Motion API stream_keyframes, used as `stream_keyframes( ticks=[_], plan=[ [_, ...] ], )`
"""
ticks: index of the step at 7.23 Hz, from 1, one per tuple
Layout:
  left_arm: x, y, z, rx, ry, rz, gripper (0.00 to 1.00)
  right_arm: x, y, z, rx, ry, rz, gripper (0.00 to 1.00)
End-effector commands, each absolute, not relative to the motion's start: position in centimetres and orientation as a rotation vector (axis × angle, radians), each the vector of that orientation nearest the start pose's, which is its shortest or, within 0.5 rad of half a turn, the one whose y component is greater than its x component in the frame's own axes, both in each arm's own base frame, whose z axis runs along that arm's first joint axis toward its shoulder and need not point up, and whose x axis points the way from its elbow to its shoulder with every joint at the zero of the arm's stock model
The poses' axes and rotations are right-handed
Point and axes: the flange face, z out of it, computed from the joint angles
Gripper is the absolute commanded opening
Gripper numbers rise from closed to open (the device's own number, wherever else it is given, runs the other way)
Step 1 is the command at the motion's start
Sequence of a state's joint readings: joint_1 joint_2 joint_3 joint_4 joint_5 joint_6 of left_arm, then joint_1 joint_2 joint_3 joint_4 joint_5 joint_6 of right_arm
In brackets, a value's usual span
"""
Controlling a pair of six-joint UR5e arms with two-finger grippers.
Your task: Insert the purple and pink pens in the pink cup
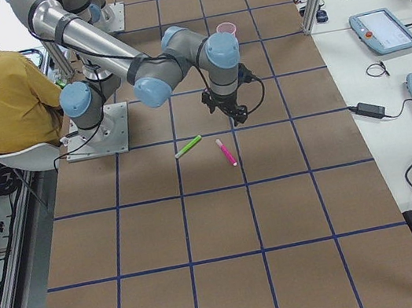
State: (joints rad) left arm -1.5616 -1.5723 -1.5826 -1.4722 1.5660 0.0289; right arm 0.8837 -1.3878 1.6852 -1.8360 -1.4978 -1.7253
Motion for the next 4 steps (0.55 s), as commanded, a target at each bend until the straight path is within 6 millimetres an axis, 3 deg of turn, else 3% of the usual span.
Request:
stream_keyframes(
  ticks=[1,2,3,4],
  plan=[
    [-12.9,-50.0,49.2,0.032,3.142,-0.13,1.0,-26.4,-53.1,30.7,-2.009,2.242,-0.192,0.88],
    [-12.7,-49.9,49.1,0.027,3.142,-0.123,1.0,-27.4,-54.4,27.4,-2.051,2.124,-0.224,0.86],
    [-12.6,-49.9,48.6,0.027,3.141,-0.104,1.0,-27.5,-55.3,25.4,-2.125,1.992,-0.317,0.85],
    [-12.1,-49.9,46.8,0.136,3.132,-0.043,1.0,-26.7,-55.6,23.5,-2.117,1.877,-0.45,0.85]
  ],
)
